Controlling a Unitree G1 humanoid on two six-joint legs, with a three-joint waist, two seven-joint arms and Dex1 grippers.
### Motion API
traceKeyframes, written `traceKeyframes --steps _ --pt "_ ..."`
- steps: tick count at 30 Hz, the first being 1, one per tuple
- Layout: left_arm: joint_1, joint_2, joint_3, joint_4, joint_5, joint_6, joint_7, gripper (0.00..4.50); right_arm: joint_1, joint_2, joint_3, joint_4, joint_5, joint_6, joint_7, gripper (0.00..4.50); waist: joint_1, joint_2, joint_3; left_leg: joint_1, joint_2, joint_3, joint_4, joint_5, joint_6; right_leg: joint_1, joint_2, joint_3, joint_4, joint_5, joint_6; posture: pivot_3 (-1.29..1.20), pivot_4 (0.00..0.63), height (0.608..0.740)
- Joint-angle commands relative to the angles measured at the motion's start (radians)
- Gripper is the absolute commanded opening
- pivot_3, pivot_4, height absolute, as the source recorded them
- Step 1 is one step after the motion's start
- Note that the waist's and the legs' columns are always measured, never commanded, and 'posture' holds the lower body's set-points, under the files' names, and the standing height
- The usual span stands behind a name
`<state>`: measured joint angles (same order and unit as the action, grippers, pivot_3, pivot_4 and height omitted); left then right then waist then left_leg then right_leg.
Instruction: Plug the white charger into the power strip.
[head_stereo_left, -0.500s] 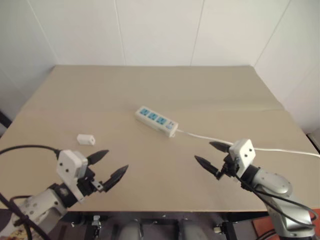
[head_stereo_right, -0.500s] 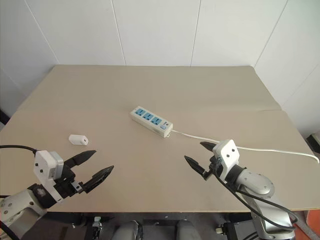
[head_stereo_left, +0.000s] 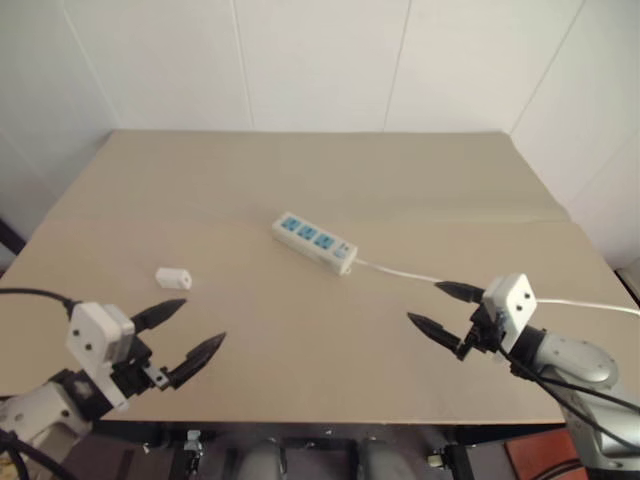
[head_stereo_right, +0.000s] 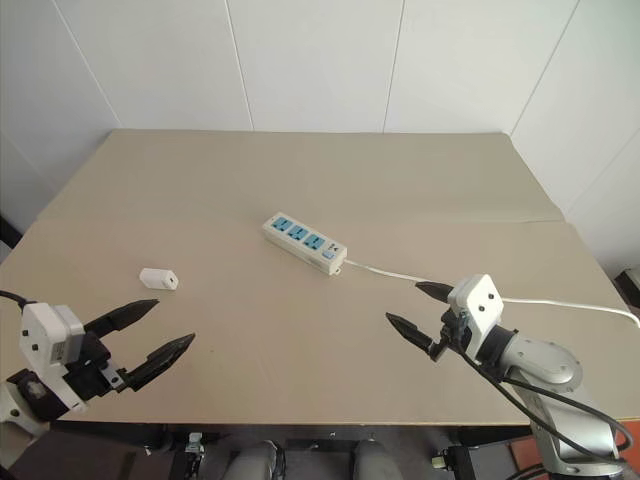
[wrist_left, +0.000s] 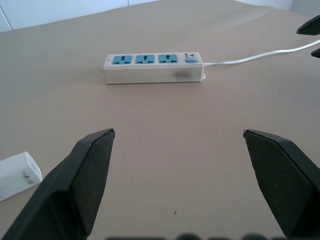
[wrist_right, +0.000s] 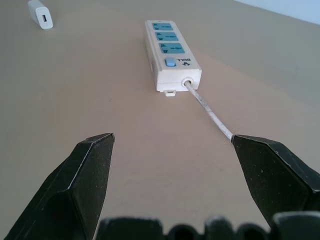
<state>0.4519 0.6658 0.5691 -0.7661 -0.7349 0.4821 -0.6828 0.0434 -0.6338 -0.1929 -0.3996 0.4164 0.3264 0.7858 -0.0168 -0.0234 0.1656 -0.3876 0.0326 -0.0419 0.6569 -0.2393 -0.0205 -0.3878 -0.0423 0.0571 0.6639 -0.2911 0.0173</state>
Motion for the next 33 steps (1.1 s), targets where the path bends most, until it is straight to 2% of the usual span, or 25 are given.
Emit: traceKeyframes --steps 1,6,10,15,21,25,29,30,33 --pt "-0.002 -0.008 -0.005 -0.015 0.003 -0.023 0.000 4.50 -0.048 0.008 -0.002 0.013 -0.015 -0.048 -0.015 4.47 -0.001 0.000 0.000 0.000 0.000 0.000 0.000 0.000 0.000 0.000 0.000 0.000 0.000 0.000 0.000 0.00 0.150 0.740" --pt "-0.041 -0.002 -0.045 -0.007 0.012 -0.018 0.003 4.50 -0.221 0.078 0.154 0.182 -0.161 -0.100 -0.073 4.47 -0.016 -0.001 0.000 0.004 0.001 0.003 0.000 0.000 0.000 0.001 0.001 0.003 0.001 0.001 0.001 0.00 0.150 0.740" --pt "-0.076 0.006 -0.076 0.009 0.016 -0.014 -0.002 4.50 -0.446 0.178 0.299 0.473 -0.296 -0.137 -0.112 4.47 -0.028 -0.001 0.000 0.003 0.001 0.004 0.000 0.000 0.000 0.000 0.001 0.004 0.001 0.002 0.001 0.00 0.150 0.740" --pt "-0.092 0.005 -0.093 0.014 0.024 -0.014 -0.002 4.50 -0.605 0.230 0.347 0.721 -0.361 -0.200 -0.115 4.47 -0.024 0.000 0.001 0.002 0.000 0.005 0.000 0.000 0.000 -0.001 0.001 0.005 0.001 0.002 0.002 0.00 0.150 0.740" --pt "-0.099 0.001 -0.118 0.008 0.030 -0.014 0.004 4.50 -0.707 0.278 0.373 0.941 -0.423 -0.229 -0.138 4.47 -0.027 -0.001 0.000 0.001 -0.001 0.007 0.000 -0.001 0.000 -0.002 -0.001 0.007 0.000 0.003 0.003 0.00 0.150 0.740" --pt "-0.099 0.005 -0.127 0.009 0.040 -0.017 0.002 4.50 -0.734 0.294 0.369 1.004 -0.408 -0.195 -0.099 3.62 -0.030 0.000 0.000 0.005 0.000 0.007 0.000 -0.001 0.000 0.000 0.000 0.007 0.001 0.003 0.003 0.00 0.150 0.740" --pt "-0.102 0.009 -0.130 0.017 0.046 -0.021 -0.003 4.50 -0.705 0.280 0.368 0.951 -0.389 -0.158 -0.043 2.31 -0.029 -0.001 0.000 0.006 0.000 0.008 0.000 -0.001 0.000 0.001 0.000 0.008 0.001 0.004 0.003 0.00 0.150 0.740" --pt "-0.103 0.009 -0.132 0.018 0.048 -0.022 -0.005 4.50 -0.698 0.277 0.367 0.940 -0.388 -0.153 -0.037 2.14 -0.028 -0.001 0.000 0.005 0.000 0.008 0.000 -0.001 0.000 0.001 0.000 0.008 0.001 0.003 0.003 0.00 0.150 0.740" --pt "-0.116 0.012 -0.146 0.029 0.055 -0.023 -0.014 4.50 -0.683 0.272 0.368 0.879 -0.388 -0.120 -0.024 1.19 -0.027 -0.001 0.000 0.005 0.000 0.008 0.000 -0.001 0.000 0.000 -0.001 0.008 0.001 0.003 0.003 0.00 0.150 0.740"
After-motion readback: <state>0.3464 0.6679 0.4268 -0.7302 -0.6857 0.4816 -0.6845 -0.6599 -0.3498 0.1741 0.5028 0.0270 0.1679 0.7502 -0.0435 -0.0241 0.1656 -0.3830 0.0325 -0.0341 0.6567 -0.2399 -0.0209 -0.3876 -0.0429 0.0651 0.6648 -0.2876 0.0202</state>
